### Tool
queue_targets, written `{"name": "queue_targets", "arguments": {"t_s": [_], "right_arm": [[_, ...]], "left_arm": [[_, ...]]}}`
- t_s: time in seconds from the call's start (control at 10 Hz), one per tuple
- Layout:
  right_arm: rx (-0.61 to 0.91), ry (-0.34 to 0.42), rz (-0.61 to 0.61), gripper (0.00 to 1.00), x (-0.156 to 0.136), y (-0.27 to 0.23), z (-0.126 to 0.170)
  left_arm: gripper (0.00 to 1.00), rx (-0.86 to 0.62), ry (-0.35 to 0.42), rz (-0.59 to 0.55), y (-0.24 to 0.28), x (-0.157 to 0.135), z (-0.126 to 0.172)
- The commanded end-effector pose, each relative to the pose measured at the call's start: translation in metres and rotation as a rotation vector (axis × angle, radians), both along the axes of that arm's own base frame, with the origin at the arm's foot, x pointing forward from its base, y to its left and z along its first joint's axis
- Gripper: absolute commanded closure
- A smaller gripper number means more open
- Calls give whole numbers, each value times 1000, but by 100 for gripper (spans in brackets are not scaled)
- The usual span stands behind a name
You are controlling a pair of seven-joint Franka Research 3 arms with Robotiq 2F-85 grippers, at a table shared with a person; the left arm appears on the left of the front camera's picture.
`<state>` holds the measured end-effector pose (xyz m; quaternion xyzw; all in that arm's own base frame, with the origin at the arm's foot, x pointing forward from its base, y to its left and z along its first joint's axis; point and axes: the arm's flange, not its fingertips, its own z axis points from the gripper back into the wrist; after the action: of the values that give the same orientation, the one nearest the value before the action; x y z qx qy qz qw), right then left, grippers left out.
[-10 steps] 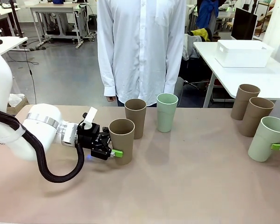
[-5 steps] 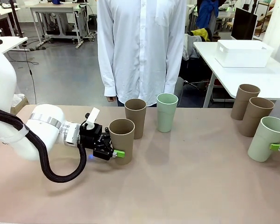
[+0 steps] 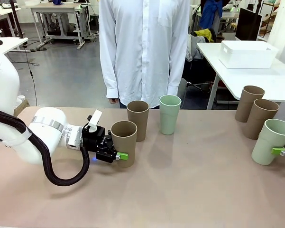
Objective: Stack the cups and store them in the basket.
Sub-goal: Pick up two Reusable plastic cups , one in each hand.
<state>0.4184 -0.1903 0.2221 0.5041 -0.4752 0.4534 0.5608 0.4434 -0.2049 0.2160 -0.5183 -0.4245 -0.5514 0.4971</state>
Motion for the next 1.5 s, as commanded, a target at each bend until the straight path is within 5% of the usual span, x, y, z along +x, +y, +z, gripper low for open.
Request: {"name": "queue_targets", "arguments": {"t_s": [0.0, 0.6, 0.7, 0.8, 0.9, 1.0, 1.1, 1.2, 1.3, 1.4], "right_arm": [[-18, -22, 12, 0, -2, 6, -6], [1, -30, 11, 0, 0, 4, -12], [2, -35, 6, 19, -1, 3, -12], [5, -36, 7, 18, 1, 3, -12], [5, -37, 8, 37, 2, 4, -12], [4, -41, 9, 37, 4, 5, -13], [4, -43, 5, 56, 5, 5, -13], [2, -44, 3, 34, 5, 6, -14], [-4, -50, 6, 76, 3, 6, -12], [4, 2, 6, 76, 2, 3, -11]], "left_arm": [[0, -18, -14, 5, -7, 1, 0], [0, -33, -13, 16, -7, 3, 1], [0, -43, -31, 20, -7, 2, 1], [20, -46, -24, 15, -7, 2, 2], [20, -56, -19, 9, -6, 1, 2], [39, -65, -15, 2, -5, -1, 3], [22, -69, -28, -3, -4, -3, 4], [59, -69, -36, 1, -4, -5, 5], [42, -94, -31, 11, -3, -9, 7], [42, -37, 2, -8, -4, 0, 4]]}}
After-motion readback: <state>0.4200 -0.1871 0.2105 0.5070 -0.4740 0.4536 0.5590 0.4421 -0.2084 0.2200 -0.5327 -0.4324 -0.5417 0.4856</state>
